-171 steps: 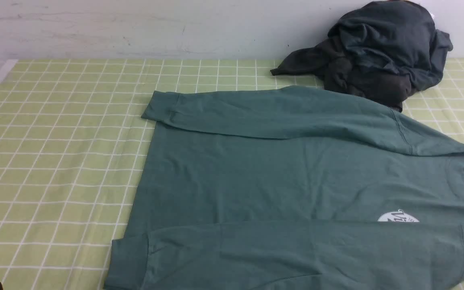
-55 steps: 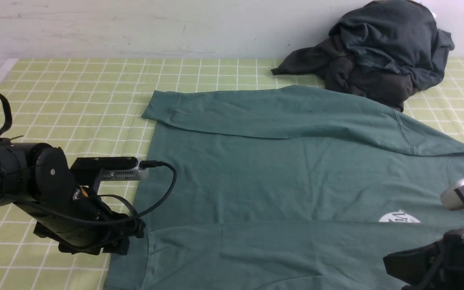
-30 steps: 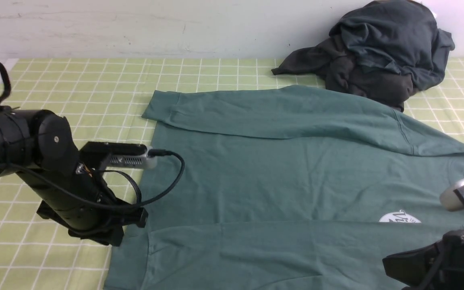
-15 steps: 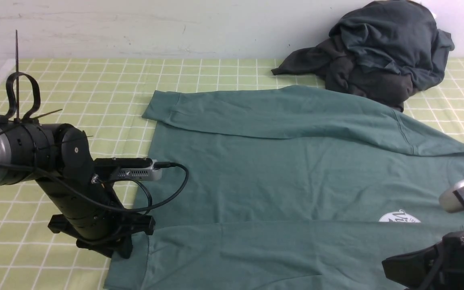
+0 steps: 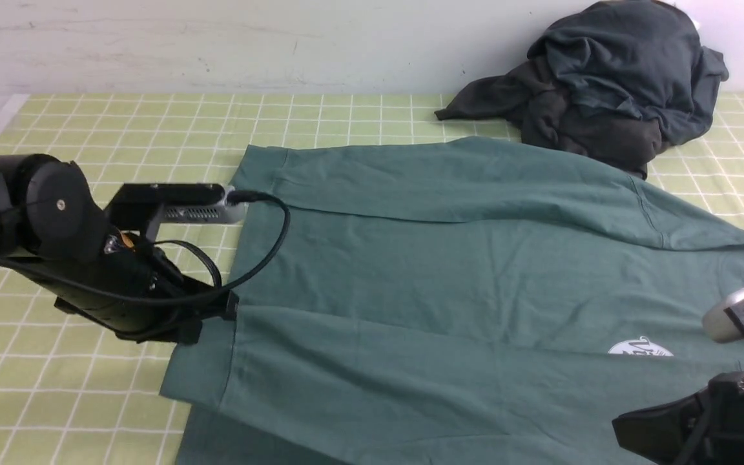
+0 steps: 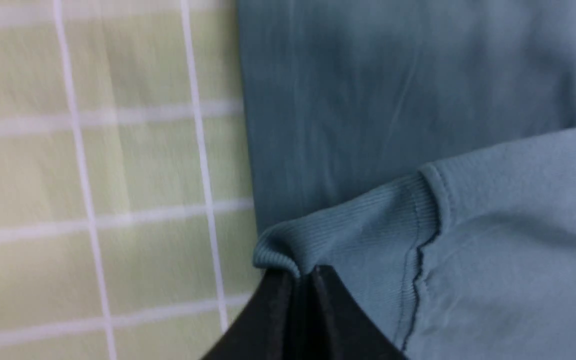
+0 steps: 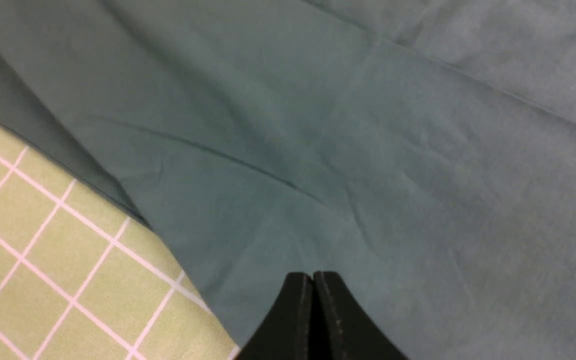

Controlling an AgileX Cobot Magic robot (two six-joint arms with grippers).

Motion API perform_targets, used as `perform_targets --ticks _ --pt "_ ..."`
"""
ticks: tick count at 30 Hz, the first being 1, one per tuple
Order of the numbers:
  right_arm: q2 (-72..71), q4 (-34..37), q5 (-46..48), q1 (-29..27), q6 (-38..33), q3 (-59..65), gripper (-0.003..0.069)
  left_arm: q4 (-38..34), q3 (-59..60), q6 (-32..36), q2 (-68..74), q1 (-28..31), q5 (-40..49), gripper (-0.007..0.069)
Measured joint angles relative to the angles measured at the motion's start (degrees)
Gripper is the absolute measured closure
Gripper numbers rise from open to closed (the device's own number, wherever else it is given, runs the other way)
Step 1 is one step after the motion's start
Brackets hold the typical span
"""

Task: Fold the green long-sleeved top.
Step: Use the left arm to drag and place the cuff at the centered position on the left edge of the fabric

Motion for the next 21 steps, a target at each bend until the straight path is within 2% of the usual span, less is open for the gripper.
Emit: perform_targets --ticks 6,10,15,19,21 --pt "0.0 0.0 0.0 0.0 -0.11 0.0 0.0671 0.27 -8.66 6.79 3.82 0.13 -3.75 0.0608" --pt "0.0 0.0 0.0 0.0 -0.12 0.0 0.0671 0.77 -16.73 7.23 10.27 0.3 -1.55 0.0608" --pt "0.0 0.0 0.0 0.0 -0.17 0.0 0.0671 2.3 -31.02 7.22 22.14 0.37 5.43 0.0603" --pt "0.0 0.0 0.0 0.0 -0.23 0.0 0.0671 3.69 -41.51 6.87 30.65 1.76 12.59 0.0542" --pt "0.0 0.0 0.0 0.0 -0.23 0.0 0.0671 3.96 -47.93 5.85 34.95 3.33 14.73 0.0477"
